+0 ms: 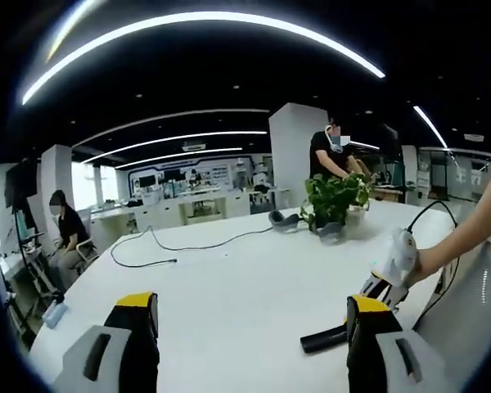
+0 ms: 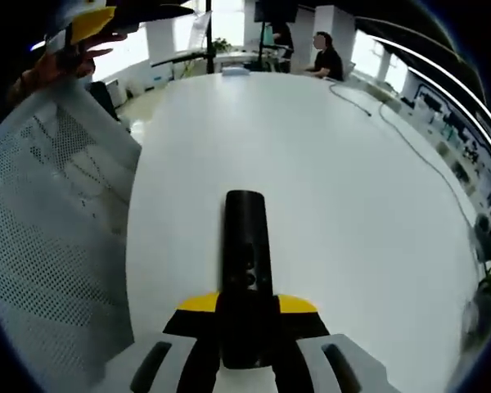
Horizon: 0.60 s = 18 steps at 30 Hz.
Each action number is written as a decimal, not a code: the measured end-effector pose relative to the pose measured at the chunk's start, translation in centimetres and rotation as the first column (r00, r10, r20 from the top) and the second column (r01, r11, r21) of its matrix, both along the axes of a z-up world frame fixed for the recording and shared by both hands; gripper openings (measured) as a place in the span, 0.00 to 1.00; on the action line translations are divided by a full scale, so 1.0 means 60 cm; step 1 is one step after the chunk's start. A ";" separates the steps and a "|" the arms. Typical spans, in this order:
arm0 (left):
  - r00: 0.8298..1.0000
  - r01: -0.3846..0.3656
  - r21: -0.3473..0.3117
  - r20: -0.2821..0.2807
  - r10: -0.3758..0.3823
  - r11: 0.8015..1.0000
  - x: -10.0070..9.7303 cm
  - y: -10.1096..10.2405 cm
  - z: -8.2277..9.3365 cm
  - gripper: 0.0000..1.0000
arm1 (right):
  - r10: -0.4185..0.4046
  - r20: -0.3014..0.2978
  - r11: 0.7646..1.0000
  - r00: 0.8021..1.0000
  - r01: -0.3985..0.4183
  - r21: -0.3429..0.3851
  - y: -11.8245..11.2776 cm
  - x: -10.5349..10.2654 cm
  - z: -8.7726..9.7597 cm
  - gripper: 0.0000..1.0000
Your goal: Press the specified remote control buttons in sequence, fully releasing each button before pressing the next.
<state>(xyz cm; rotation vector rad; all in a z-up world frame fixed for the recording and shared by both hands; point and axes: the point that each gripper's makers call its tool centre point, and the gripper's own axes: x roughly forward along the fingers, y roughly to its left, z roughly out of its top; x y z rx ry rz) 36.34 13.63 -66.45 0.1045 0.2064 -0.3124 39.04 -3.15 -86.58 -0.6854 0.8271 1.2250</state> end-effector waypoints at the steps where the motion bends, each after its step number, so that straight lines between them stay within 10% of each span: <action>1: 1.000 0.000 -0.001 0.002 0.000 1.000 0.000 0.000 0.001 1.00 | 0.001 0.002 1.000 1.000 -0.001 -0.002 0.000 0.003 0.000 0.21; 18: 1.000 -0.006 -0.011 -0.003 0.006 1.000 0.002 0.002 0.000 1.00 | 0.016 -0.012 0.999 1.000 -0.017 -0.048 -0.004 0.071 0.000 0.21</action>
